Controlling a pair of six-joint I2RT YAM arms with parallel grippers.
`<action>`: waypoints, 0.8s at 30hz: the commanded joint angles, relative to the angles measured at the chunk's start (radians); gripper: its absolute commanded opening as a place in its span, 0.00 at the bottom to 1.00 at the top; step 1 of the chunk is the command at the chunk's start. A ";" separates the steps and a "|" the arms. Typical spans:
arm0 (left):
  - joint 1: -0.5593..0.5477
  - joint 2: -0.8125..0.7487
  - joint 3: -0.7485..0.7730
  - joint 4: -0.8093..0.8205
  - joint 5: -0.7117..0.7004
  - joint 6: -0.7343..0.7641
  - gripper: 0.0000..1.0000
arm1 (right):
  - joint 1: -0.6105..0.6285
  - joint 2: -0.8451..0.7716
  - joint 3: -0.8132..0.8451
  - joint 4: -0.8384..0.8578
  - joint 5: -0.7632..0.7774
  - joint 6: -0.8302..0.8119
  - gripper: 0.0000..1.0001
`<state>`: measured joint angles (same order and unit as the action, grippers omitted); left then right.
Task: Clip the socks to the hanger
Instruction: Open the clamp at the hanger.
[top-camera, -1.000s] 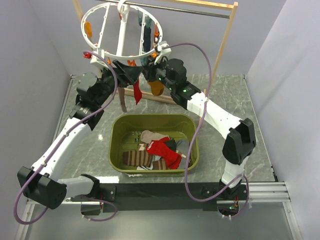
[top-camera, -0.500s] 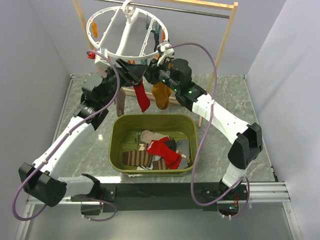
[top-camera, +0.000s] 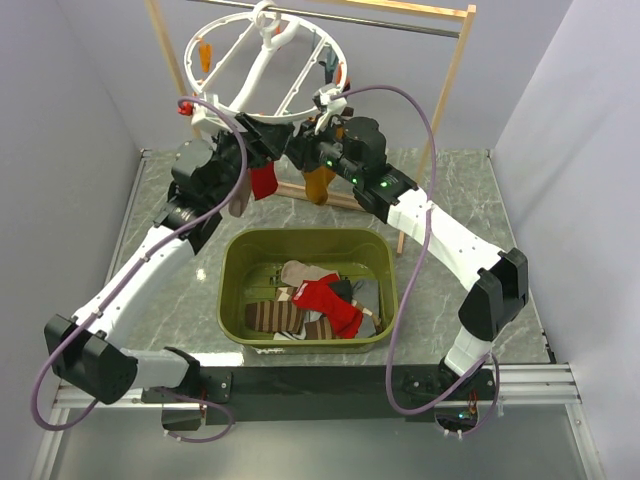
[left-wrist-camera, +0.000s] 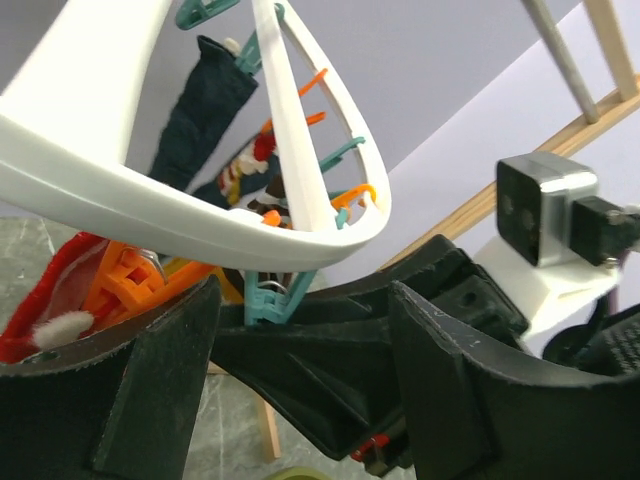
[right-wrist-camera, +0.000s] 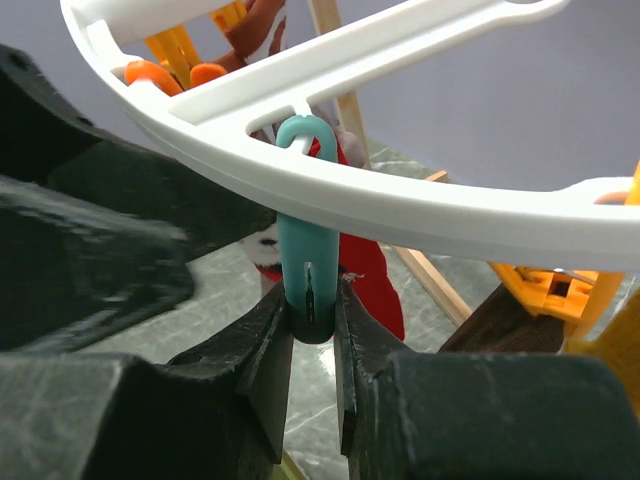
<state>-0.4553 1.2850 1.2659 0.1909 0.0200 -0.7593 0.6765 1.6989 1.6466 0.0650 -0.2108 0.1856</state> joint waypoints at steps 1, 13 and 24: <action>-0.002 0.022 0.044 0.031 -0.017 0.035 0.73 | 0.006 -0.044 0.024 -0.037 -0.061 -0.017 0.16; 0.033 0.053 0.033 0.127 0.057 0.086 0.73 | 0.006 -0.041 0.044 -0.057 -0.087 -0.029 0.16; 0.052 0.094 0.052 0.142 0.184 0.140 0.67 | 0.006 -0.030 0.065 -0.057 -0.093 -0.031 0.16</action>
<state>-0.4137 1.3762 1.2739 0.2893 0.1383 -0.6624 0.6750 1.6985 1.6600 0.0235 -0.2539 0.1711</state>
